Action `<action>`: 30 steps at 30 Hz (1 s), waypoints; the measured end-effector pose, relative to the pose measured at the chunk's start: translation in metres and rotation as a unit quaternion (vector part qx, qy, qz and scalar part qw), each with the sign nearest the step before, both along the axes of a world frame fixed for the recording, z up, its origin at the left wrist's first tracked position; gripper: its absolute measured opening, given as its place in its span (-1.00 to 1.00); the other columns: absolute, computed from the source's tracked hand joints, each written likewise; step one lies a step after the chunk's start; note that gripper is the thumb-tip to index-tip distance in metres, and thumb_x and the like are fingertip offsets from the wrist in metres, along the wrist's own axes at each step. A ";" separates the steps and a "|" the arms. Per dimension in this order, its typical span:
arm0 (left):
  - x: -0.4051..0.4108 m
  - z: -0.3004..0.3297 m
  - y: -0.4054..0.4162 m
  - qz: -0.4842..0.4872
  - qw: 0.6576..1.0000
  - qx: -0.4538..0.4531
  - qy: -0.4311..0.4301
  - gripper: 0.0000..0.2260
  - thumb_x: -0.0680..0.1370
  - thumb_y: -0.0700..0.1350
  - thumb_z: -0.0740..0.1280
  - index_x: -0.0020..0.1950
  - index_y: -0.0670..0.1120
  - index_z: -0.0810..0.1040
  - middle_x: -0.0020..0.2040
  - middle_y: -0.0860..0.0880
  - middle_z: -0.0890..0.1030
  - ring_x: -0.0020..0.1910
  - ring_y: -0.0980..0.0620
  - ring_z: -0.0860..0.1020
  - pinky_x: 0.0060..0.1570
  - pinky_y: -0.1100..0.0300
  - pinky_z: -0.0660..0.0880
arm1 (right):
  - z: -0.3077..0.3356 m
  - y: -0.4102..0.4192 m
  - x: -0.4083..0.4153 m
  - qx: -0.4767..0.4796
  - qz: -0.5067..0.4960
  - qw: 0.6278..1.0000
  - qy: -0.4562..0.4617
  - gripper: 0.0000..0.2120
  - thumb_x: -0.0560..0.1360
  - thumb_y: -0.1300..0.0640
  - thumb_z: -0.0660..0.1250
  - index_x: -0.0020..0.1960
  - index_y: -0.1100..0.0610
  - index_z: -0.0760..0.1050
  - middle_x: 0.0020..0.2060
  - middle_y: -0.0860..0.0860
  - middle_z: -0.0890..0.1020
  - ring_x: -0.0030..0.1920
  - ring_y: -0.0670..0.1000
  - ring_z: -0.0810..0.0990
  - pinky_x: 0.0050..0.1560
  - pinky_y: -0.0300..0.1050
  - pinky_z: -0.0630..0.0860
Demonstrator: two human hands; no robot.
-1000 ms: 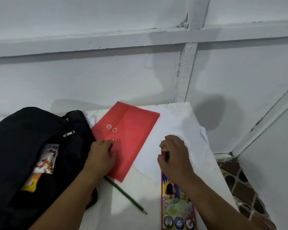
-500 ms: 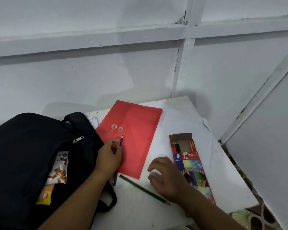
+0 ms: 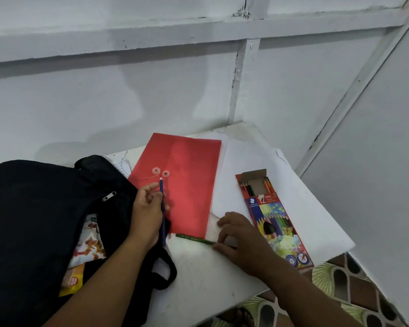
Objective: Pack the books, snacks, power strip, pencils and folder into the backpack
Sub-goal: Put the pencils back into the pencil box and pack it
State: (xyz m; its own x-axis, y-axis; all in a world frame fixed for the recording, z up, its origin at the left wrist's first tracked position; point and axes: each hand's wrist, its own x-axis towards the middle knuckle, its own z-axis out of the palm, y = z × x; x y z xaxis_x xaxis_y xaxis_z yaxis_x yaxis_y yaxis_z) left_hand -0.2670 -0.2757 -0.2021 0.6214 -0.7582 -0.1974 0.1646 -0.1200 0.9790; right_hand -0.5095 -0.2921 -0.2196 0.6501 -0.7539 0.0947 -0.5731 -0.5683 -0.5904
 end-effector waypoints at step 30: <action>-0.114 0.025 -0.055 -0.097 0.982 -0.006 -0.160 -0.64 0.55 -0.33 0.30 0.16 0.10 0.62 0.04 0.00 0.61 -0.24 -0.02 0.55 -0.31 0.36 0.48 | 0.083 -0.107 -0.079 0.057 -0.169 0.937 -0.301 -0.80 0.61 0.15 0.29 0.01 -0.16 0.57 -0.25 -0.10 0.66 -0.16 -0.10 0.64 -0.11 -0.29 0.56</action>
State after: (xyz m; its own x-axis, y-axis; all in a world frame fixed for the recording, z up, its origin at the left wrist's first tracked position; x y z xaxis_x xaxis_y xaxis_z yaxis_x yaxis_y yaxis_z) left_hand -0.3811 -0.3307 -0.1766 0.4936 -0.8697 -0.0061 -0.1769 -0.1073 0.9784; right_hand -0.5890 -0.3988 -0.1363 0.2279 -0.9346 0.2731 -0.2527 -0.3277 -0.9104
